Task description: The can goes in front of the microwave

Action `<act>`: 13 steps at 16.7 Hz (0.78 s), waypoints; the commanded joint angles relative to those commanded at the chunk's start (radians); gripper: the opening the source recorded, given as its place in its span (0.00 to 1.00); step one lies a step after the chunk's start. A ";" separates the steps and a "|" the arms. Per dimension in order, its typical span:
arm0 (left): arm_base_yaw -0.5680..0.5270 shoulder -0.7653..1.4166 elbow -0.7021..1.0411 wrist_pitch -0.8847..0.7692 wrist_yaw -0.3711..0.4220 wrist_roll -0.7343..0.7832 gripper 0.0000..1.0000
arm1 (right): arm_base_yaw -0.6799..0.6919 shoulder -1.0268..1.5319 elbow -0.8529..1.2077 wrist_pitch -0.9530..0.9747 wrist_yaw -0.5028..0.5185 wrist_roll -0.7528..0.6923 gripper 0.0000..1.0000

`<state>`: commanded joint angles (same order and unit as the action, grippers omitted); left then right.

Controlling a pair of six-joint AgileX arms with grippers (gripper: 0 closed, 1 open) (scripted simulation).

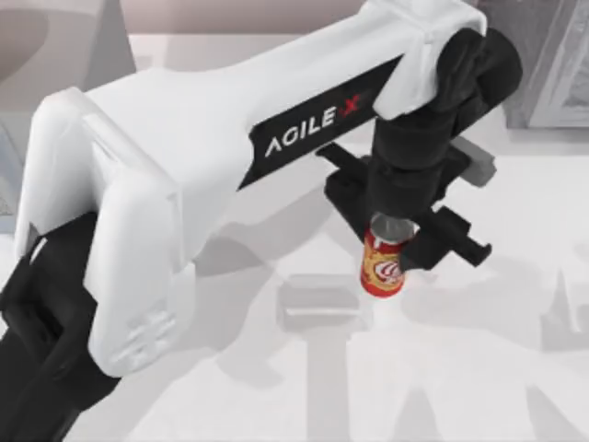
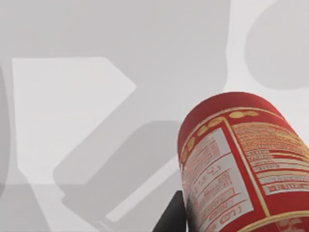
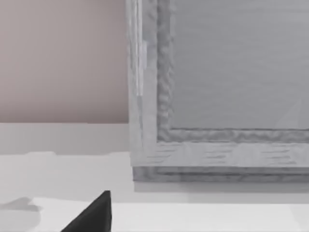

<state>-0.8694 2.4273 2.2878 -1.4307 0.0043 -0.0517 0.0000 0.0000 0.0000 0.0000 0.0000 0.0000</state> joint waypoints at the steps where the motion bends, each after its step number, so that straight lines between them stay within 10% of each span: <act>1: 0.000 0.000 0.000 0.000 0.000 0.000 0.00 | 0.000 0.000 0.000 0.000 0.000 0.000 1.00; 13: 0.223 -0.351 -0.450 0.103 0.041 0.088 0.00 | 0.000 0.000 0.000 0.000 0.000 0.000 1.00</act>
<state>-0.6462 2.0758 1.8377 -1.3277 0.0450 0.0359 0.0000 0.0000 0.0000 0.0000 0.0000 0.0000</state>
